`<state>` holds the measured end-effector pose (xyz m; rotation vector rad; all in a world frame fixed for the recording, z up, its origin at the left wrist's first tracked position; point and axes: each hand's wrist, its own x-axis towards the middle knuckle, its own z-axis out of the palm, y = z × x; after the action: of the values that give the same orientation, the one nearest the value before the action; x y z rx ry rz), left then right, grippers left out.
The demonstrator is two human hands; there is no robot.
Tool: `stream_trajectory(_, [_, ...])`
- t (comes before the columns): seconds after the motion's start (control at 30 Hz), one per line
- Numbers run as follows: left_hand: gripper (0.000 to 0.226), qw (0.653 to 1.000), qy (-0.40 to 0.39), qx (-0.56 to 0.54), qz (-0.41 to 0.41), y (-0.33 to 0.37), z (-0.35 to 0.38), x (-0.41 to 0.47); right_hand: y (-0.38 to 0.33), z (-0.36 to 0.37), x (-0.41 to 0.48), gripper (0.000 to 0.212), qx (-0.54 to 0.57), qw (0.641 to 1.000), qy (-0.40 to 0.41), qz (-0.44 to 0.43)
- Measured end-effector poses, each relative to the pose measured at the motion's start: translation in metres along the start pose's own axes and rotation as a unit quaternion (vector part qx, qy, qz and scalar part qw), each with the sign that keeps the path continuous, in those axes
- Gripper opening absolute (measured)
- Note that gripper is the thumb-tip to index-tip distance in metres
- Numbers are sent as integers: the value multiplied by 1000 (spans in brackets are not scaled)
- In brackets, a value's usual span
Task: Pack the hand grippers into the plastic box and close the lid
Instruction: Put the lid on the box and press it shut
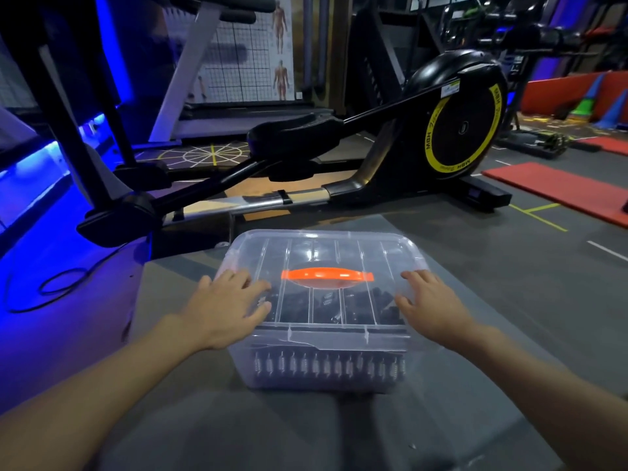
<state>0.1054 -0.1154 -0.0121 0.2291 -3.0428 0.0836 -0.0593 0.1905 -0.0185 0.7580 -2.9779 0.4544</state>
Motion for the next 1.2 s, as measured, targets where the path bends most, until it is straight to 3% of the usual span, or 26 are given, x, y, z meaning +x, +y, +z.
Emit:
stream_trajectory(0.13, [69, 998, -1, -64, -12, 27, -9, 19, 1, 1, 4, 53, -5, 1000, 6, 11])
stream_trajectory(0.27, [53, 992, -26, -120, 41, 88, -14, 56, 11, -1, 12, 55, 103, 992, 37, 71])
stream_trajectory(0.33, [57, 988, -59, -135, 44, 113, -10, 72, 20, -1, 13, 65, 179, 973, 27, 143])
stream_trajectory(0.4, [59, 988, -93, -119, 37, 126, 0, 81, 26, 2, 14, 72, 303, 930, -4, 211])
stream_trajectory(0.43, [59, 989, -102, -103, 36, 128, 7, 84, 28, 3, 15, 73, 353, 908, -18, 224])
stream_trajectory(0.53, [60, 991, -98, -81, 31, 129, 18, 84, 34, 11, 20, 76, 384, 894, -2, 231])
stream_trajectory(0.7, [60, 992, -95, -77, 29, 130, 16, 86, 35, 21, 23, 83, 366, 899, 79, 230])
stream_trajectory(0.8, [58, 993, -89, -68, 30, 130, 16, 83, 36, 20, 23, 36, 364, 895, 77, 246])
stream_trajectory(0.87, [58, 994, -89, -64, 29, 131, 16, 83, 37, 21, 23, 21, 363, 897, 74, 239])
stream_trajectory(1.0, [56, 994, -89, -61, 30, 131, 15, 82, 38, 21, 25, 25, 318, 919, 82, 217])
stream_trajectory(1.1, [55, 993, -90, -61, 35, 131, 14, 80, 35, 19, 27, 24, 198, 958, 88, 188])
stream_trajectory(1.2, [54, 993, -86, -66, 37, 130, 14, 80, 34, 18, 28, 23, 167, 967, 94, 170])
